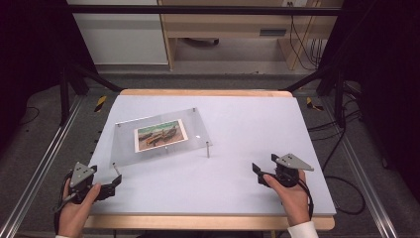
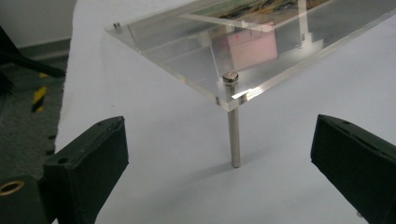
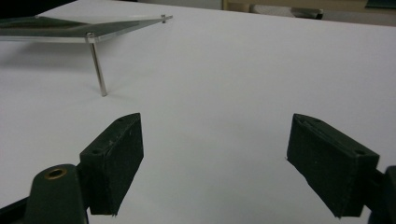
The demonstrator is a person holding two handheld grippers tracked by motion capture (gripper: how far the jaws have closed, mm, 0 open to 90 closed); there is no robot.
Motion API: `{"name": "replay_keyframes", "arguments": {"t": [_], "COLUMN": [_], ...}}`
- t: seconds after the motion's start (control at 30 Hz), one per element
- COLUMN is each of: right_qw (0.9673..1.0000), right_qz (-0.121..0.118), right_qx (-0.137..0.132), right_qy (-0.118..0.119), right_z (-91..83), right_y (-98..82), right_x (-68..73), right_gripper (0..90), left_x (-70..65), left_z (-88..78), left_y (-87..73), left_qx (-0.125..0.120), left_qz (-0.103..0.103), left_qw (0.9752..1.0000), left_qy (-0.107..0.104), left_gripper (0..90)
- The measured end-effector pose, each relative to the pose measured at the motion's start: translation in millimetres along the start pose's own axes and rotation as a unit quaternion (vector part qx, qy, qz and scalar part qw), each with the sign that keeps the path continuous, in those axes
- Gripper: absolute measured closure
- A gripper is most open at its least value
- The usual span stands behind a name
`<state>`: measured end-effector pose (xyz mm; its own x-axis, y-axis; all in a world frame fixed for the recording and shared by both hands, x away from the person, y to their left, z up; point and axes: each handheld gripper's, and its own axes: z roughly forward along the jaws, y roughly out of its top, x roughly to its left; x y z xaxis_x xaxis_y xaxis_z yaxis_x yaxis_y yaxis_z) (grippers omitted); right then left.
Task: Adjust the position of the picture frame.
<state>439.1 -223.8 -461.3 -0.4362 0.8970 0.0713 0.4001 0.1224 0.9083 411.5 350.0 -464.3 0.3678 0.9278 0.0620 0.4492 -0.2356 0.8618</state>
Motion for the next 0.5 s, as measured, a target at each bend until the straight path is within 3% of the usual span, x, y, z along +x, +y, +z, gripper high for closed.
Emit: {"name": "replay_keyframes", "arguments": {"t": [0.23,0.5], "right_qw": [0.9997,0.9992], "right_qz": [0.02,0.031], "right_qx": [-0.002,0.0], "right_qy": [-0.014,-0.023], "right_z": [-8.9,-9.9], "right_y": [-6.7,-7.5], "right_x": [-7.3,-11.7], "right_gripper": [14.2,4.2], "left_x": [-1.5,-2.8], "left_z": [4.7,6.8], "left_y": [-0.7,-1.1], "left_qx": [0.0,0.004], "left_qz": [-0.021,-0.017], "left_qw": [0.9993,0.999], "left_qy": [-0.03,-0.042], "left_gripper": [3.7,3.7]}}
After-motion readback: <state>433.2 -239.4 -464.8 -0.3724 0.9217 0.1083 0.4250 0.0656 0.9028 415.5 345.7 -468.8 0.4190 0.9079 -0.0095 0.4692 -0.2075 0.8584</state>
